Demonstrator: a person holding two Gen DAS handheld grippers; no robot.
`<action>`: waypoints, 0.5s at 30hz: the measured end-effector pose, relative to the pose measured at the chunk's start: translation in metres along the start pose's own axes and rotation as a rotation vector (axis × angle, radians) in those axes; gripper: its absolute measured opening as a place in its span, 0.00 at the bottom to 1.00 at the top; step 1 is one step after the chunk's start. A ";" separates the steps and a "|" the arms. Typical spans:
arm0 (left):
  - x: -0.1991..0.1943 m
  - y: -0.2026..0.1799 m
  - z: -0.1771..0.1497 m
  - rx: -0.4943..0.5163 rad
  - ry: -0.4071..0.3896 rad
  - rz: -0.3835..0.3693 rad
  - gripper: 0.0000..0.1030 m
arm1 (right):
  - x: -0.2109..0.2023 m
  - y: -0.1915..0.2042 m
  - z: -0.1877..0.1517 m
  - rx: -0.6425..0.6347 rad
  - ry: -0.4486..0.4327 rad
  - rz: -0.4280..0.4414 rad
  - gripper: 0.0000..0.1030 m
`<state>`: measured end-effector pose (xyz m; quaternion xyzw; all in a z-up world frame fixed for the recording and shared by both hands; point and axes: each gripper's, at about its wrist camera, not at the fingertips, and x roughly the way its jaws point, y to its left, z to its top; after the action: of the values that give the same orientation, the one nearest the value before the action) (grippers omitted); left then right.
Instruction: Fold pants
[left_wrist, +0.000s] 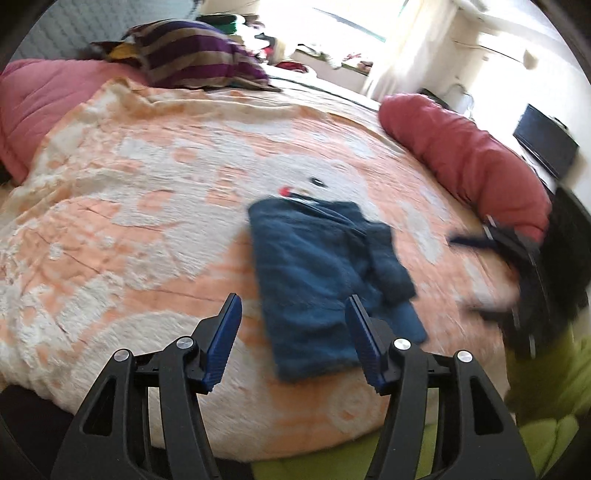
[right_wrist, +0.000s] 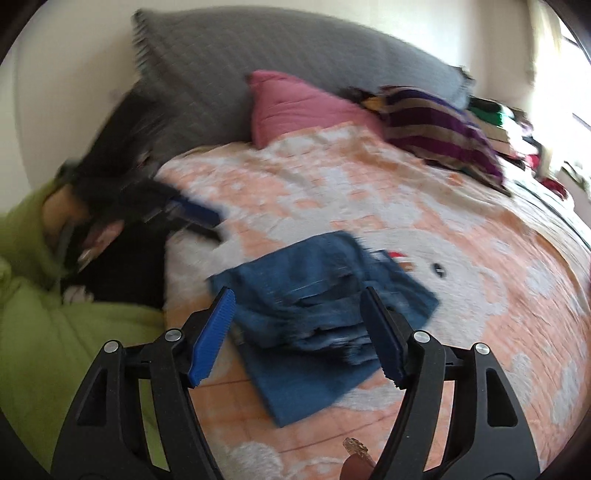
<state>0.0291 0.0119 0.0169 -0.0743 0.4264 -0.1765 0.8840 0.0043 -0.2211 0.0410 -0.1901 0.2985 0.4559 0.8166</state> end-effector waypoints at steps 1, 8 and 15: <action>0.004 0.002 0.004 0.001 0.004 0.007 0.55 | 0.005 0.009 -0.001 -0.037 0.017 0.013 0.61; 0.051 -0.007 0.032 0.035 0.089 -0.021 0.32 | 0.045 0.060 -0.005 -0.236 0.106 0.101 0.31; 0.097 -0.004 0.041 0.021 0.177 -0.023 0.32 | 0.080 0.073 0.011 -0.321 0.116 0.047 0.28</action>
<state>0.1160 -0.0292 -0.0265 -0.0541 0.4999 -0.1971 0.8416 -0.0225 -0.1264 -0.0066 -0.3370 0.2727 0.5048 0.7465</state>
